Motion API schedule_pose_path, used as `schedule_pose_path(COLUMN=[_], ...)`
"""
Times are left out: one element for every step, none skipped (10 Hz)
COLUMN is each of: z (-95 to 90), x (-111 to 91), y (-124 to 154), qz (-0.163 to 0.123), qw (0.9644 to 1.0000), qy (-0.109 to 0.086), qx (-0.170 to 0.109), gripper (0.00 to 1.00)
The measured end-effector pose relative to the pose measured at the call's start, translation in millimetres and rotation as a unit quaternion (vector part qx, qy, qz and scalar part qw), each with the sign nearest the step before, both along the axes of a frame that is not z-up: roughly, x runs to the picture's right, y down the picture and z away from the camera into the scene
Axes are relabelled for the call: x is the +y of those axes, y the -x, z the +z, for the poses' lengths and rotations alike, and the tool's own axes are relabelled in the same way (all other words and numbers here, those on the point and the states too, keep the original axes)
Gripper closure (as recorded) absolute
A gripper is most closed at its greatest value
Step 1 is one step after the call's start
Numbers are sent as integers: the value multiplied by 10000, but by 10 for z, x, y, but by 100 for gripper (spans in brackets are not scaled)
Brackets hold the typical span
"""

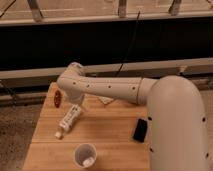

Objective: Place the bottle in the ceramic bowl

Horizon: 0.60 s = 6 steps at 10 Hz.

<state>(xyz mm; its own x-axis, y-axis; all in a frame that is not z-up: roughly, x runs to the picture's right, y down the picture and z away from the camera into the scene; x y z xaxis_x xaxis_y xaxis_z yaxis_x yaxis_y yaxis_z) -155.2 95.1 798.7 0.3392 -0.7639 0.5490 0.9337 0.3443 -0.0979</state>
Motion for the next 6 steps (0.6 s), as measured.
schedule_pose_path(z=[36,81,105,122,153,199], x=[17,60,89,127,166,220], y=[22,66,102,145,156,180], qz=[-83,-191,-264,-353,-434,-505], qw=[9999,9997,9994,9989,9984,9978], qy=[39,127,179,219,263,320], qx=[-60,-124,-165,-209,-238,-279], gripper=[20,20,20,20,20,20])
